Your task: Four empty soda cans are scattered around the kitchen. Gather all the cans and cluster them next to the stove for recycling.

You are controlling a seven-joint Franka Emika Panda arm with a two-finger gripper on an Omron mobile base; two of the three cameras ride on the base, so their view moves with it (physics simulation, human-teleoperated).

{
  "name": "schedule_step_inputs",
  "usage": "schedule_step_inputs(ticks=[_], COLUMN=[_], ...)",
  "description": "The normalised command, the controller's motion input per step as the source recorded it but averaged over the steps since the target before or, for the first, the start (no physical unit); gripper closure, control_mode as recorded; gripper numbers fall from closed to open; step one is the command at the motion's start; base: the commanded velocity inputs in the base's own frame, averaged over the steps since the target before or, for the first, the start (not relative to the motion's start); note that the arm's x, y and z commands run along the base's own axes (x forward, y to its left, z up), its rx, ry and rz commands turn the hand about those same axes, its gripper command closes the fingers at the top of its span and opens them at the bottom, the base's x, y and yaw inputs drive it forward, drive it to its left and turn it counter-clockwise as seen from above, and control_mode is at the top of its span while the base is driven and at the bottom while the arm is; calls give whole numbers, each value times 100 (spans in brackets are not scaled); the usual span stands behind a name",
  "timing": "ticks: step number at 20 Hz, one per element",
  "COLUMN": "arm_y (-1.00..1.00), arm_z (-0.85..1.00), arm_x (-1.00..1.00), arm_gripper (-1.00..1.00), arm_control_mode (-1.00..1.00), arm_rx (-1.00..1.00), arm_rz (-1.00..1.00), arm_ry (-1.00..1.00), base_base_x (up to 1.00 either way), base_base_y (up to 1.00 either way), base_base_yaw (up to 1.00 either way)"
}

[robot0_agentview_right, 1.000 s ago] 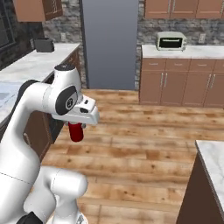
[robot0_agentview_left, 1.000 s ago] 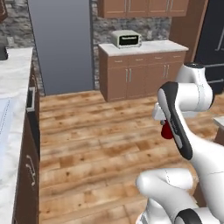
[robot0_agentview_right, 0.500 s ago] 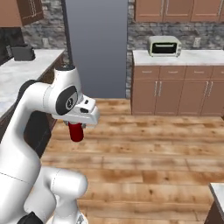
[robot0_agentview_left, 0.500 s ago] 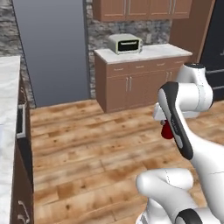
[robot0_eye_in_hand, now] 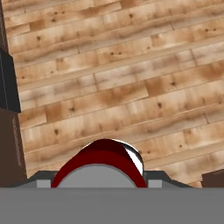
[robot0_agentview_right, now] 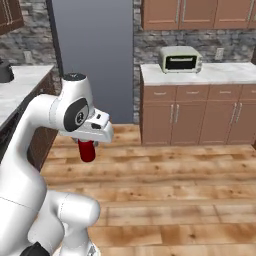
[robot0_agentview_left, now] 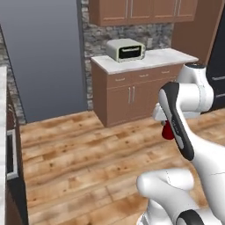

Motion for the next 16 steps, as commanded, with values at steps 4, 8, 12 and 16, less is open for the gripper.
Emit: schedule_step_inputs(ticks=[4, 8, 12, 16], arm_y=[0, 0, 0, 0], arm_z=[0, 0, 0, 0], arm_x=[0, 0, 0, 0], arm_gripper=[100, 100, 100, 100], arm_control_mode=[100, 100, 100, 100], arm_rx=[0, 0, 0, 0], arm_rz=[0, 0, 0, 0], arm_ry=[0, 0, 0, 0], base_base_x=[99, 76, 64, 75], base_base_y=[24, 20, 24, 30], base_base_yaw=[-39, -67, -73, -70])
